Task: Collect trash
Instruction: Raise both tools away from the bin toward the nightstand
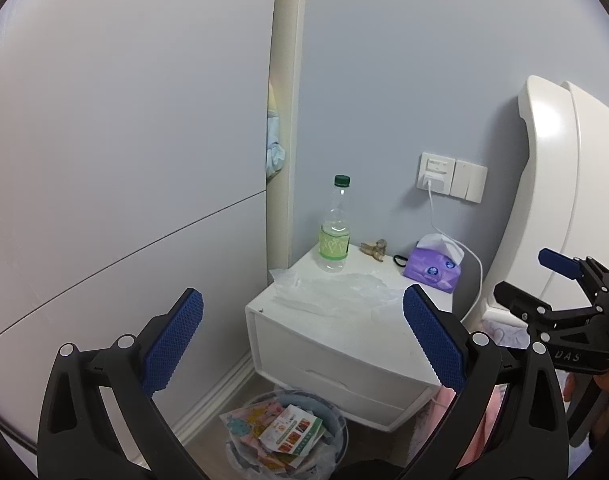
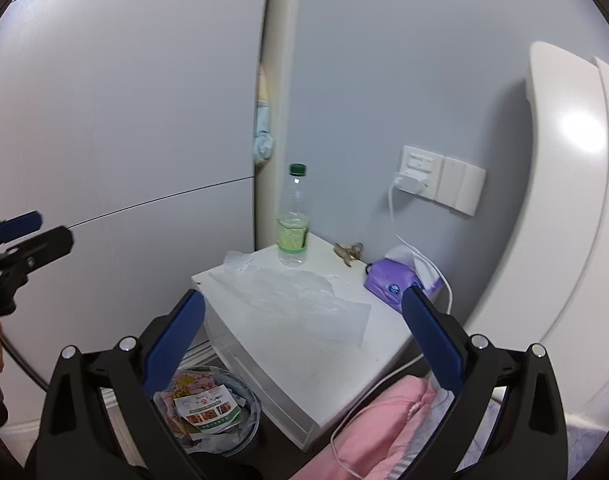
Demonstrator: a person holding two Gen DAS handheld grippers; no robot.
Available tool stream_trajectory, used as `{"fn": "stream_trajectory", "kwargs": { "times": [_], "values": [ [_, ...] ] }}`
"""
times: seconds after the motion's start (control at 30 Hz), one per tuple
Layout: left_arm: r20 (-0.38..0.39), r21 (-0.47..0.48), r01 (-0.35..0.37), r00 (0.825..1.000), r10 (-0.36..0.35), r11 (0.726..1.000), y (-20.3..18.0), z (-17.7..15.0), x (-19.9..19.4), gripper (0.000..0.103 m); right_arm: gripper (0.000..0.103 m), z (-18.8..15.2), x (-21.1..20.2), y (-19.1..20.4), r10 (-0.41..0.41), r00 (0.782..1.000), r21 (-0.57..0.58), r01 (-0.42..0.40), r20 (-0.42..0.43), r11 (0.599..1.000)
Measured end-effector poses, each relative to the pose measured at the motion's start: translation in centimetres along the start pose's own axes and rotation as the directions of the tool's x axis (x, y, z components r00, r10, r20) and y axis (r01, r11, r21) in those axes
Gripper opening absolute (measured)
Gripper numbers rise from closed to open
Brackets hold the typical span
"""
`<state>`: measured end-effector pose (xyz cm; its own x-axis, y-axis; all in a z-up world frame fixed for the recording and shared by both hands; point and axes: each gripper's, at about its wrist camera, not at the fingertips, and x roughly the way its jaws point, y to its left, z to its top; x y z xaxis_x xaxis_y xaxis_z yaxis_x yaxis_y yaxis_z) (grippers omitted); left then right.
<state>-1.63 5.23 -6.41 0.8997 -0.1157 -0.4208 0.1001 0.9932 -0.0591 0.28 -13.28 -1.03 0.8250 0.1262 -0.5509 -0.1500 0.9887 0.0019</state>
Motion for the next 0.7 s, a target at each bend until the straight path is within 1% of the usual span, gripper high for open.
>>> {"fn": "stream_trajectory", "kwargs": {
  "times": [0.03, 0.13, 0.33, 0.53, 0.7],
  "values": [
    [0.001, 0.005, -0.015, 1.000, 0.015, 1.000, -0.2, -0.1, 0.1, 0.097, 0.096, 0.0, 0.1, -0.3, -0.011, 1.000, 0.017, 0.011, -0.007, 1.000],
    [-0.001, 0.020, -0.039, 0.999, 0.039, 0.999, -0.6, -0.1, 0.3, 0.097, 0.096, -0.1, 0.4, -0.8, -0.005, 1.000, 0.038, 0.006, -0.015, 0.999],
    [-0.022, 0.028, -0.006, 1.000, 0.006, 1.000, -1.3, -0.1, 0.7, 0.097, 0.096, -0.1, 0.4, -1.3, -0.043, 0.999, 0.035, 0.044, -0.014, 0.998],
    [-0.035, 0.054, 0.010, 0.999, -0.008, 0.999, -2.3, -0.2, 0.8, 0.097, 0.096, -0.1, 0.2, -1.5, -0.049, 0.999, 0.033, 0.049, -0.013, 0.998],
    [-0.050, 0.050, 0.024, 0.999, -0.021, 0.998, -2.8, -0.6, 0.8, 0.097, 0.096, 0.0, -0.1, -1.5, -0.047, 0.999, 0.026, 0.047, -0.009, 0.999]
  ]
}}
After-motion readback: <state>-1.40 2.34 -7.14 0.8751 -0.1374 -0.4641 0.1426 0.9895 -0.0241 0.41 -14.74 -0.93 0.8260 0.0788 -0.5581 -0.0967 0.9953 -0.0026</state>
